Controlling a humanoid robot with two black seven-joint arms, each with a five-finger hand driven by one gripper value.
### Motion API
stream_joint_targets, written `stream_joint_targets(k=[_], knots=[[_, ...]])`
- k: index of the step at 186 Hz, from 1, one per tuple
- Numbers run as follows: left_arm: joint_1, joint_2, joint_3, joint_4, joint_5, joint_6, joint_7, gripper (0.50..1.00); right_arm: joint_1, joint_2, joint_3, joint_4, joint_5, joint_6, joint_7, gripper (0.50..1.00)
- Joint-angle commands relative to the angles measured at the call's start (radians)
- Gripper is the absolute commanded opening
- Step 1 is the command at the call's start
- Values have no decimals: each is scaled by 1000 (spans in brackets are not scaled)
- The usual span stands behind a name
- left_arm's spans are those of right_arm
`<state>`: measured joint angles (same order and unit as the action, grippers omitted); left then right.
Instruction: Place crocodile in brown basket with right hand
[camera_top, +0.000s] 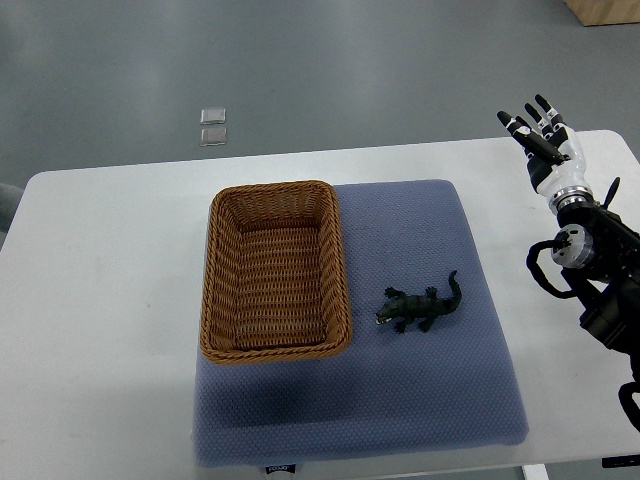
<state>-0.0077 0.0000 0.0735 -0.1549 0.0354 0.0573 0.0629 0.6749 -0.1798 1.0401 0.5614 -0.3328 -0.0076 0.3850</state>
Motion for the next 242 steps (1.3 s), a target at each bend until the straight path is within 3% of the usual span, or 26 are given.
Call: stream_joint_targets(k=[1,196,242], knots=[[0,0,-1,0,0,-1,0,1000,0,-3,0,0,0,0,0,917],[-12,0,0,0,-2,-1,0,1000,8,-40,0,8,0,3,-5,915],[-12,0,0,0,-2,-1,0,1000,15,-72,-6,8,-2,-46,-8,917]])
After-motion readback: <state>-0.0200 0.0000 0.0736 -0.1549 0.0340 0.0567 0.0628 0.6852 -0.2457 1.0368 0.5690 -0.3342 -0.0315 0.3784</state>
